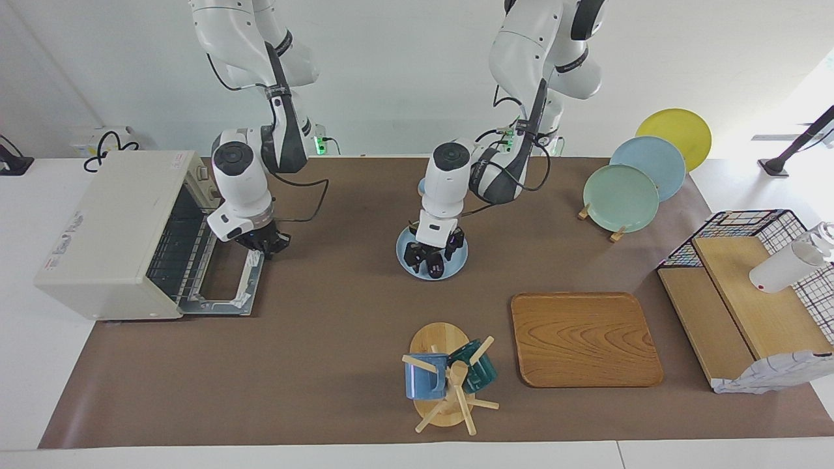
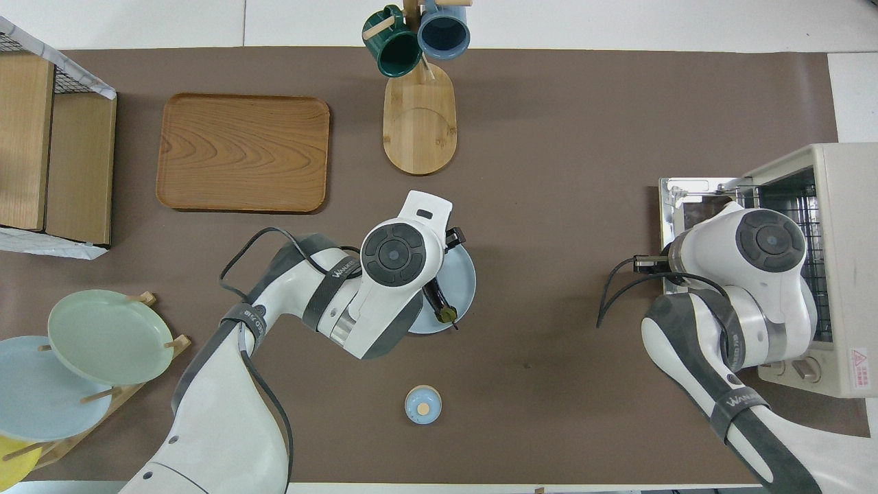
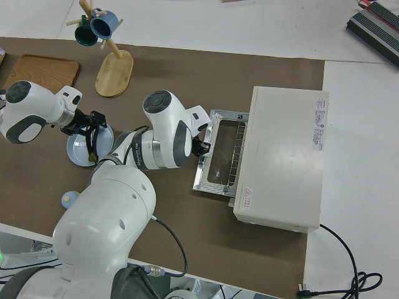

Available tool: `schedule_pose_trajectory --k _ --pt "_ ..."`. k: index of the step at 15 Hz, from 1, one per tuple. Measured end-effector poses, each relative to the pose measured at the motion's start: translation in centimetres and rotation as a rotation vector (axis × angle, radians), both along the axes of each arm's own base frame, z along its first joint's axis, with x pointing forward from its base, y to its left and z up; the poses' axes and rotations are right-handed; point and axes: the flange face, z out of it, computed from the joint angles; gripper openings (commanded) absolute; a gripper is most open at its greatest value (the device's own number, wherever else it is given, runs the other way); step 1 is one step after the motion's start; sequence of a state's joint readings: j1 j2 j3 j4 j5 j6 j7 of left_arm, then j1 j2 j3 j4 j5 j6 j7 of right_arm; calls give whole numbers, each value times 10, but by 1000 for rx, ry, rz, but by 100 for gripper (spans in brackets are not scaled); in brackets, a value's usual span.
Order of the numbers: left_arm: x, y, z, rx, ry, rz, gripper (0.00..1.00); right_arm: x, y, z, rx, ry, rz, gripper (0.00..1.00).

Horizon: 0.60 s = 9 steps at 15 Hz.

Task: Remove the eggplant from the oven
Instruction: 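Grasp the eggplant with the left gripper while the right gripper reaches the door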

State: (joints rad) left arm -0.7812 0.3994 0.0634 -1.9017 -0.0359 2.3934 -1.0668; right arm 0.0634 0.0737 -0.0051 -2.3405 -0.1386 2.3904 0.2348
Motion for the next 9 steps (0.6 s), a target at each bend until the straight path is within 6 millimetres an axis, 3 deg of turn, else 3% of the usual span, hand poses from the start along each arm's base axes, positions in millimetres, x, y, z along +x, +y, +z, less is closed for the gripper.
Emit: schedule_pose_trajectory --k 4,6,9 --pt "-1 1 1 8 15 1 99 -1 2 -1 -18 -2 33 0" --pt "-2 0 1 6 17 2 90 -2 9 -2 -63 0 96 0" --pt "-4 -2 1 0 22 3 53 2 13 6 -90 25 117 0"
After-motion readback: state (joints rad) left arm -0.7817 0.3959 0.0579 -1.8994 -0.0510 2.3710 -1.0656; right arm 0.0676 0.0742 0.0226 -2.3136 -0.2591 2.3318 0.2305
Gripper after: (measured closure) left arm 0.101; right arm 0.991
